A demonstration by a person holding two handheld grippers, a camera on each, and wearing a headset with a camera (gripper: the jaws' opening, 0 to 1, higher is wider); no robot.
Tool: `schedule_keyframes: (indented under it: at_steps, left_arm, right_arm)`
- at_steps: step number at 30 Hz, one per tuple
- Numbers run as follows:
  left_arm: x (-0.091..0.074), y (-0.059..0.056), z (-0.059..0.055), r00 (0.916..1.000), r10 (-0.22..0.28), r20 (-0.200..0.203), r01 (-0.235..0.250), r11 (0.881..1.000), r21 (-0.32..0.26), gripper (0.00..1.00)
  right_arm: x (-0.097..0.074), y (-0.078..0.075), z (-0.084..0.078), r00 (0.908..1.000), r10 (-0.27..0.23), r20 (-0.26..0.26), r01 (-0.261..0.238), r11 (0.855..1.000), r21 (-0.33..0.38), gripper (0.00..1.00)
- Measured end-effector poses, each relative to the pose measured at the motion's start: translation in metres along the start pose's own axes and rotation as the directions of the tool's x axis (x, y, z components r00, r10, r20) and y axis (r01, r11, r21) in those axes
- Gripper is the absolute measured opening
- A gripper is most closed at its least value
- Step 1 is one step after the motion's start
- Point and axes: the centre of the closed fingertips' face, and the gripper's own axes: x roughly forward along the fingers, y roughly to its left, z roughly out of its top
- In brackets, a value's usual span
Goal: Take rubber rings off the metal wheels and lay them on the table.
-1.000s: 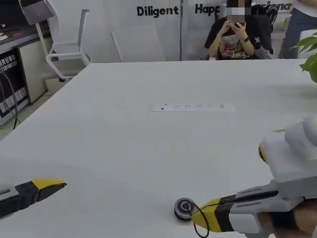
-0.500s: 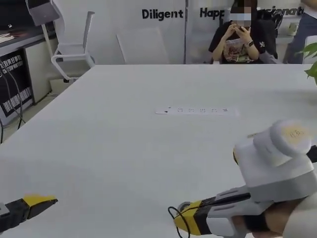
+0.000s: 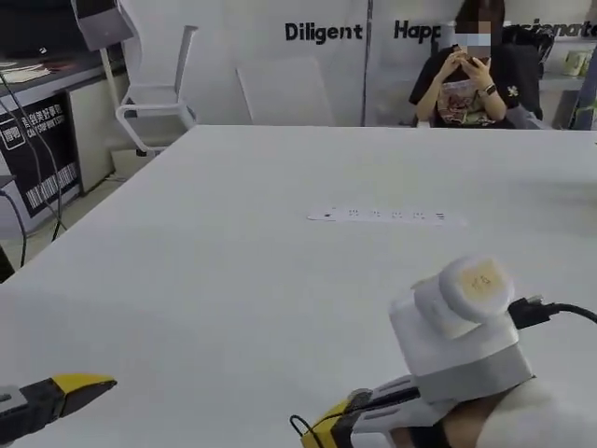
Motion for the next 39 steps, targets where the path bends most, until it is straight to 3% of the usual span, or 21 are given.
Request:
schedule_keyframes:
  at_steps: [6, 19, 39]
  left_arm:
    - [-0.002, 0.001, -0.001, 1.0, 0.008, 0.0, -0.008, 1.0, -0.001, 1.0]
    - [-0.003, -0.002, -0.001, 1.0, 0.002, -0.003, -0.002, 1.0, 0.004, 0.98]
    - [-0.008, 0.0, -0.001, 0.9998, 0.018, -0.008, -0.018, 1.0, 0.011, 0.96]
  right_arm:
    - [0.012, -0.003, -0.012, 0.9974, -0.023, -0.068, 0.018, 0.998, -0.067, 0.0]
    - [0.028, -0.003, -0.024, 0.991, -0.039, -0.128, 0.027, 0.995, -0.096, 0.0]
    - [0.031, -0.005, -0.025, 0.9904, -0.043, -0.131, 0.029, 0.994, -0.107, 0.0]
